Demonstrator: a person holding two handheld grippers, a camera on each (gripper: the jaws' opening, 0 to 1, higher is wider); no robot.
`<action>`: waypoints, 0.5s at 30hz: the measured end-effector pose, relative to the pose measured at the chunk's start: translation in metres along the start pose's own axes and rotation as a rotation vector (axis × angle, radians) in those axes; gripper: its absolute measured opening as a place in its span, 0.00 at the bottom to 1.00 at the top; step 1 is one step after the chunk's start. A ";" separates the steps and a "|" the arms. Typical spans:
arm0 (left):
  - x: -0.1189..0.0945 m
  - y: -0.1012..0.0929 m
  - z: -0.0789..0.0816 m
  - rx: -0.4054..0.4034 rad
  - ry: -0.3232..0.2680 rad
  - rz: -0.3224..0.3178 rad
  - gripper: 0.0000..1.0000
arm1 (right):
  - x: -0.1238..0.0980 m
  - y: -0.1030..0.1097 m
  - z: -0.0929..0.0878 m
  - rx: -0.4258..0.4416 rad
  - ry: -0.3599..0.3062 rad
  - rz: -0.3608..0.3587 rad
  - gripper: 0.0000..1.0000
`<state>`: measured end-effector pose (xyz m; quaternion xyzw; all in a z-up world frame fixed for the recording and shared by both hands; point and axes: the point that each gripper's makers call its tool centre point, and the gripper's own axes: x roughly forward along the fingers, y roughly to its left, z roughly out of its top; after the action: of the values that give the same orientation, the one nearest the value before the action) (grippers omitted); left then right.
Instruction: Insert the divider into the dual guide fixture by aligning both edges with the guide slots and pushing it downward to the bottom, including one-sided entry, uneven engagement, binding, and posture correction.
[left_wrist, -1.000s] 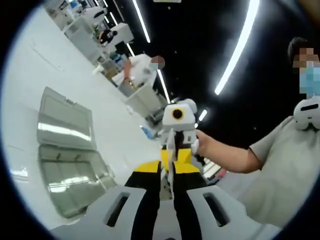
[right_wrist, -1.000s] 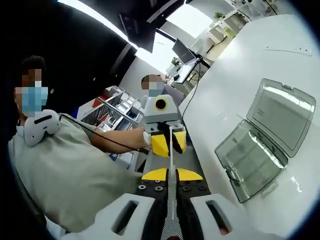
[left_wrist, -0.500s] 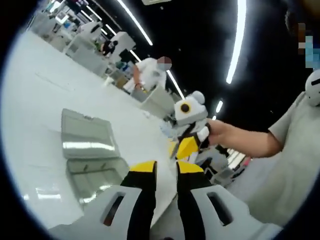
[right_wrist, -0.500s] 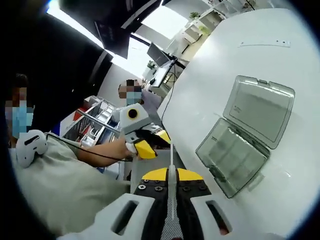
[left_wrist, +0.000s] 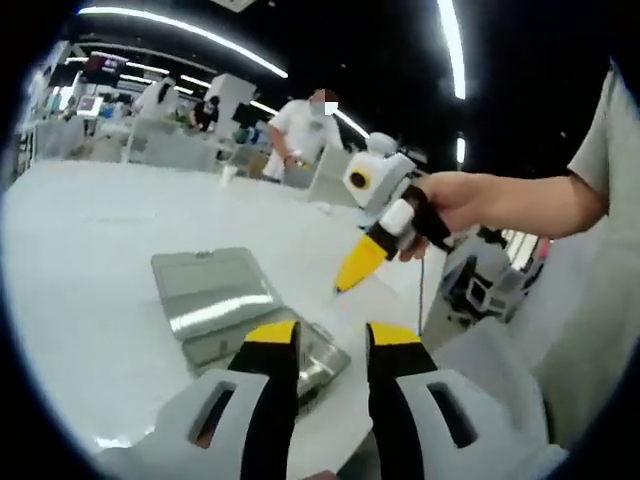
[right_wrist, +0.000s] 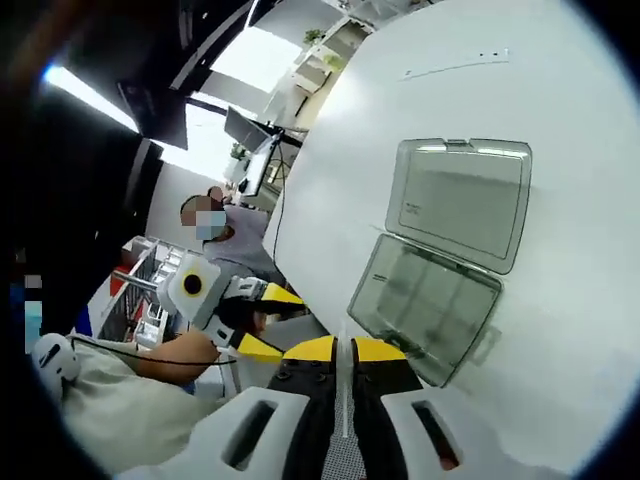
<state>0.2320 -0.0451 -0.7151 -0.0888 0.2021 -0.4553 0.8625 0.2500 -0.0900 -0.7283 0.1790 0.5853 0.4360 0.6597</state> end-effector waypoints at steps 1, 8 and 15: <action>0.000 0.000 -0.002 0.017 0.008 0.010 0.26 | 0.001 -0.001 0.000 0.009 0.005 -0.015 0.00; 0.000 0.002 -0.008 0.119 0.048 0.072 0.39 | 0.006 -0.015 -0.005 0.075 0.025 -0.109 0.00; -0.004 -0.001 -0.014 0.162 0.072 0.105 0.44 | 0.008 -0.018 -0.004 0.108 0.019 -0.162 0.00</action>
<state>0.2228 -0.0415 -0.7266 0.0084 0.1996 -0.4271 0.8819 0.2525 -0.0949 -0.7471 0.1623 0.6269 0.3504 0.6767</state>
